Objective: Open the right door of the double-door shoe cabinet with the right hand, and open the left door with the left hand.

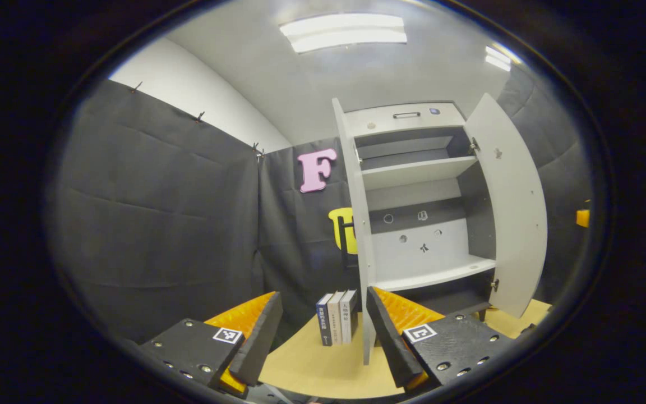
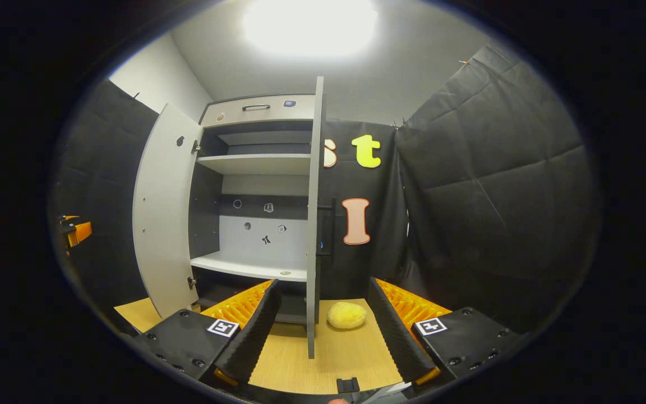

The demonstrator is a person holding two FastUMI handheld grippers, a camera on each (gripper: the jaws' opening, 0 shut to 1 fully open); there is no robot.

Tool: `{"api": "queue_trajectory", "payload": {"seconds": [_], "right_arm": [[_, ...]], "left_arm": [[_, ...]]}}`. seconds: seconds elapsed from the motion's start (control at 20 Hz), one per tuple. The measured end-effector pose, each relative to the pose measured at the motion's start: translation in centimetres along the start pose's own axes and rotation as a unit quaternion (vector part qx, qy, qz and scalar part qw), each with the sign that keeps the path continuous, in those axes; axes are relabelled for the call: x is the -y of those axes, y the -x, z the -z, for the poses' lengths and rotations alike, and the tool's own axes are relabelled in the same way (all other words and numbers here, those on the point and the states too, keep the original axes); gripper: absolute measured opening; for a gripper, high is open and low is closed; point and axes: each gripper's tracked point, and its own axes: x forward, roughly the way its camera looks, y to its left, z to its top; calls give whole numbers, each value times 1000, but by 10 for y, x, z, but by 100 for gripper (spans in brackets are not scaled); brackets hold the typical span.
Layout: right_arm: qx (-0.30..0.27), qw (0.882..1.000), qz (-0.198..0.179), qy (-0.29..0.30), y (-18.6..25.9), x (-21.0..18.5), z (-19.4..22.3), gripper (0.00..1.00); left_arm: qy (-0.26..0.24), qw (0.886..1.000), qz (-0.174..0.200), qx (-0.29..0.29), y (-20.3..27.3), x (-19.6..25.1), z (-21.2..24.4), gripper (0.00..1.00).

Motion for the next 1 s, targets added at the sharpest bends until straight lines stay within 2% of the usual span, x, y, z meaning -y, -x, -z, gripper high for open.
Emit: {"api": "queue_trajectory", "payload": {"seconds": [0.45,1.0], "right_arm": [[-2,1000,2,-10,11,-11,-1,98],[4,1000,13,0,20,5,-11,98]], "left_arm": [[-8,1000,-13,13,9,-7,-6,89],[-4,1000,10,21,11,-4,-8,88]]}}
